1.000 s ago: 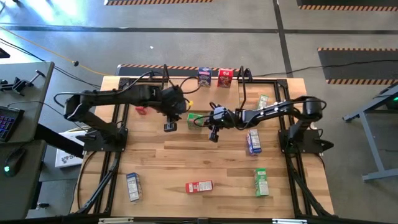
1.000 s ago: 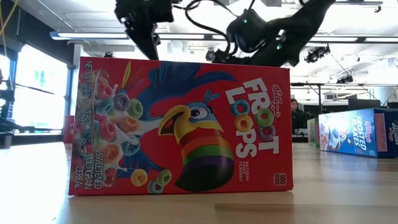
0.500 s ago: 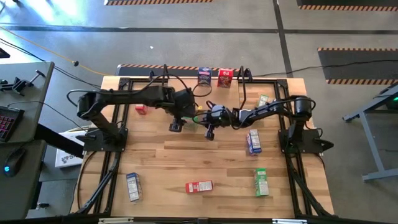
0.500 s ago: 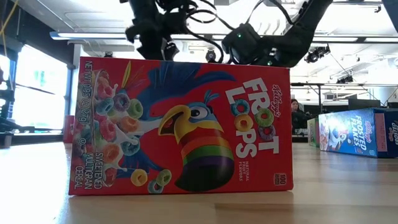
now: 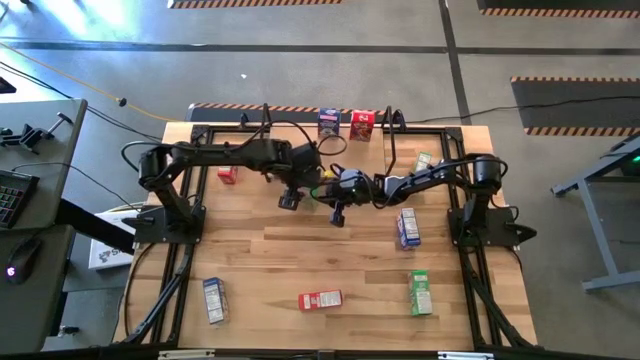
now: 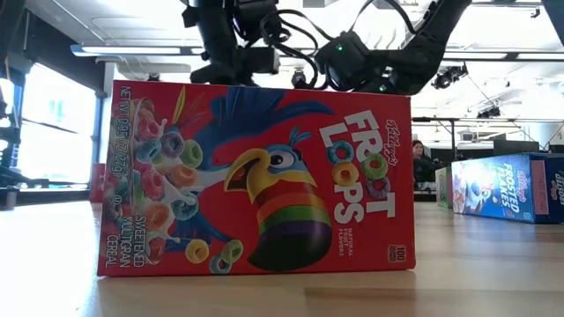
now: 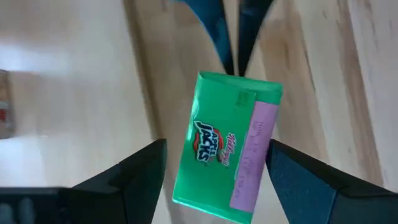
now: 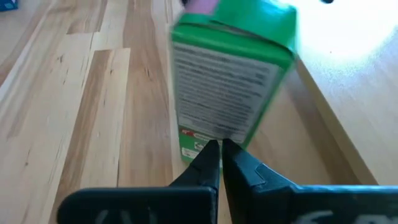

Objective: Stack cereal on shelf
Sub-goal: Put the left green cereal box on the shelf

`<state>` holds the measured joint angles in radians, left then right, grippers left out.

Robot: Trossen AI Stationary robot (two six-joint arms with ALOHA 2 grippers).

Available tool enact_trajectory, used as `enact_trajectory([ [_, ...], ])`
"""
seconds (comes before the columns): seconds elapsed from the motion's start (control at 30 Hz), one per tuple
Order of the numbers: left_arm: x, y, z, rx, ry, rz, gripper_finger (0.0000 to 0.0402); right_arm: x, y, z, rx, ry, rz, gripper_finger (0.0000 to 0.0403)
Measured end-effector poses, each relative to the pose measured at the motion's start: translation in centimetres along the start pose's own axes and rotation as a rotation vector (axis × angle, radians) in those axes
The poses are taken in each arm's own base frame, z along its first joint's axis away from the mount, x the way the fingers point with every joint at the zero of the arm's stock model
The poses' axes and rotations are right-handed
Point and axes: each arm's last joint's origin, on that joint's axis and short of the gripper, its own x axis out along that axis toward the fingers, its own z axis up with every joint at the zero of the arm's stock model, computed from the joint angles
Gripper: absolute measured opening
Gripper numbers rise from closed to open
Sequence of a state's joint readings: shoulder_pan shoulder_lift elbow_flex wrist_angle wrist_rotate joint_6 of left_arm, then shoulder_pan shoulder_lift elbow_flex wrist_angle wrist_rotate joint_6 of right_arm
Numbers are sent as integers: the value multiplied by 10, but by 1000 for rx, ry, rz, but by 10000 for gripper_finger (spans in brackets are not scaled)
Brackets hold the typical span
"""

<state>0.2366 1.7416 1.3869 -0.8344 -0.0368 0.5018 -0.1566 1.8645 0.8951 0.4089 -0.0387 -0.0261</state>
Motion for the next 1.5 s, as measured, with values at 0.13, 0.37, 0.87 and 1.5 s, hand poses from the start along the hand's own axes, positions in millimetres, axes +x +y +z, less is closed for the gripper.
enact_trajectory([
  [0.13, 3, 2, 0, -6, -6, -3, 262, 0, 0, 0, 0, -1, 2, 0],
  [0.37, 12, 0, 1, 2, -2, -59, 260, 0, 1, 0, 0, -3, 26, 0],
  [0.87, 0, -1, -4, -5, 8, -68, 174, -1, 6, 1, -7, 0, 42, 0],
  [1.5, -84, 50, -23, -102, 24, 79, 166, -46, 8, 25, -29, 65, 91, 0],
])
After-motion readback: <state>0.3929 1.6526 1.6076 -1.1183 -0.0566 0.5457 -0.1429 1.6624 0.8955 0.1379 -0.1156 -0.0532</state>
